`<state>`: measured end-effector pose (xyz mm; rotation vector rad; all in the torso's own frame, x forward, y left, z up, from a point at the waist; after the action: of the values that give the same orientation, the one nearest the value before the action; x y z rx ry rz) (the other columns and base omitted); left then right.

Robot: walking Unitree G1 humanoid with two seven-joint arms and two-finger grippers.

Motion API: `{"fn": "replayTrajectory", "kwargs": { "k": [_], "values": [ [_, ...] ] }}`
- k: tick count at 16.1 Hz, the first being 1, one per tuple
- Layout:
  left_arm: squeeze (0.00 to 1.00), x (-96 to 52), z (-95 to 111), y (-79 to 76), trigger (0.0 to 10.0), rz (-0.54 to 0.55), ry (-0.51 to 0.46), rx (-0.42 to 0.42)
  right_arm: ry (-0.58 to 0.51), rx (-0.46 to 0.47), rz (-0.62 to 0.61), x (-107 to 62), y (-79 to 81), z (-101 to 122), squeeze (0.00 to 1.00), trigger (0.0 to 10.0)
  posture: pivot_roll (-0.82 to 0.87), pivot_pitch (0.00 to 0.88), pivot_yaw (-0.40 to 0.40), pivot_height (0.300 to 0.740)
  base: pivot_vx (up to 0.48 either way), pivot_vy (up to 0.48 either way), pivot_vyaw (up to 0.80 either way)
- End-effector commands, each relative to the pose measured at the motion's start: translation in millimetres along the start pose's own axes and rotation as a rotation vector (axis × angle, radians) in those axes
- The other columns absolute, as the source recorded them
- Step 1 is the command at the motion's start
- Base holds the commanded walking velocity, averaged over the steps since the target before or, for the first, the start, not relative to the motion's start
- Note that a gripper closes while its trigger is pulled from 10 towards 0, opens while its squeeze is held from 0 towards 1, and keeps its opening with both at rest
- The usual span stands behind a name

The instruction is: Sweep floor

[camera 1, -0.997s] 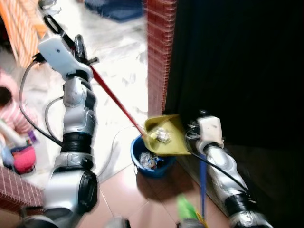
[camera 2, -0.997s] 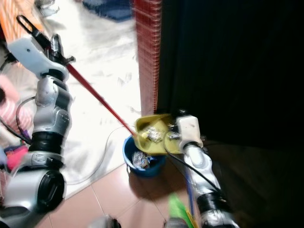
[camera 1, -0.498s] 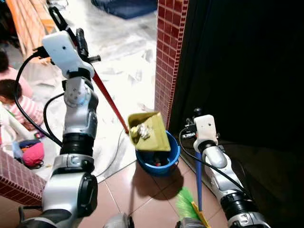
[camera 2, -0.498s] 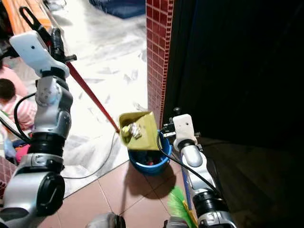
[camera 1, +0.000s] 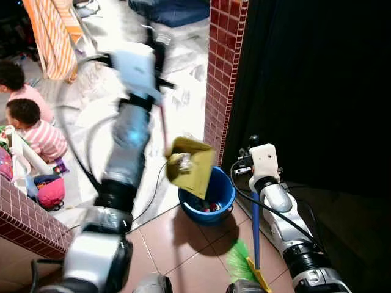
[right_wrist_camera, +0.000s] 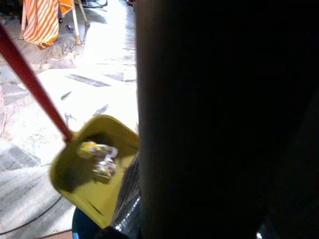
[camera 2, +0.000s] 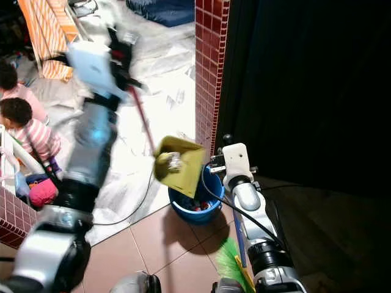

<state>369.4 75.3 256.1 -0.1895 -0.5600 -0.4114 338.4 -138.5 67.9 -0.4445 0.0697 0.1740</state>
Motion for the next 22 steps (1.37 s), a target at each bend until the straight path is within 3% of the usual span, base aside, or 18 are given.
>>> {"fn": "replayTrajectory", "kwargs": {
  "k": [1,3,6,8,11,15,18,21,22],
  "values": [
    [0.00,1.1,11,-14.9,10.0,-0.093,-0.050,0.020,-0.043,0.000,-0.010,4.8,-3.4,11,0.00,10.0,-0.11,0.000,0.067,0.740,0.000,0.000,0.00],
    [0.00,-12.8,-5,-35.3,10.0,-0.211,-0.001,0.044,-0.044,0.001,-0.012,3.7,-2.5,11,0.00,10.0,-0.11,0.000,0.067,0.740,0.000,0.000,0.00],
    [0.00,-41.1,-28,-75.4,10.0,-0.516,0.091,0.161,-0.044,0.000,-0.009,3.0,-1.0,11,0.00,10.0,-0.11,0.000,0.068,0.740,0.000,0.000,0.00],
    [0.00,-50.3,-31,-84.5,10.0,-0.612,0.103,0.215,-0.047,-0.005,-0.007,3.9,-1.6,11,0.00,10.0,-0.11,0.000,0.065,0.740,0.000,0.000,0.00],
    [0.00,-51.0,-30,-83.7,10.0,-0.619,0.098,0.232,-0.051,-0.009,-0.004,5.3,-1.9,12,0.00,10.0,-0.11,0.000,0.063,0.740,0.000,0.000,0.00],
    [0.00,-40.0,-19,-69.6,10.0,-0.494,0.066,0.162,-0.048,-0.009,0.003,4.2,0.3,11,0.00,10.0,-0.11,0.000,0.060,0.740,0.000,0.000,0.00],
    [0.00,-17.1,8,-33.1,10.0,-0.264,-0.017,0.107,-0.039,-0.009,0.006,2.9,1.5,8,0.00,10.0,-0.11,0.000,0.057,0.740,0.000,0.000,0.00],
    [0.00,1.1,49,10.4,10.0,-0.035,-0.145,0.129,-0.032,-0.010,0.010,1.9,2.6,5,0.00,10.0,-0.10,0.000,0.054,0.740,0.000,0.000,0.00],
    [0.00,2.4,53,13.7,10.0,-0.019,-0.157,0.134,-0.032,-0.010,0.010,1.8,2.7,5,0.00,10.0,-0.10,0.000,0.054,0.740,0.000,0.000,0.00]
  ]
}}
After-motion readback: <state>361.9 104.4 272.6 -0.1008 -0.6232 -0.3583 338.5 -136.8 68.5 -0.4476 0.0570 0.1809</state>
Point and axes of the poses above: a point about 5 cm out from each wrist's last joint towards the gripper, its own x axis pointing out of the wrist towards the gripper, its own z axis along the axis of the wrist's last joint, y = z × x, the point moved 3 cm from there along x, pointing out of the wrist towards the gripper, and after that the axes turned 15 degrees about -x, right-handed, at the moved point
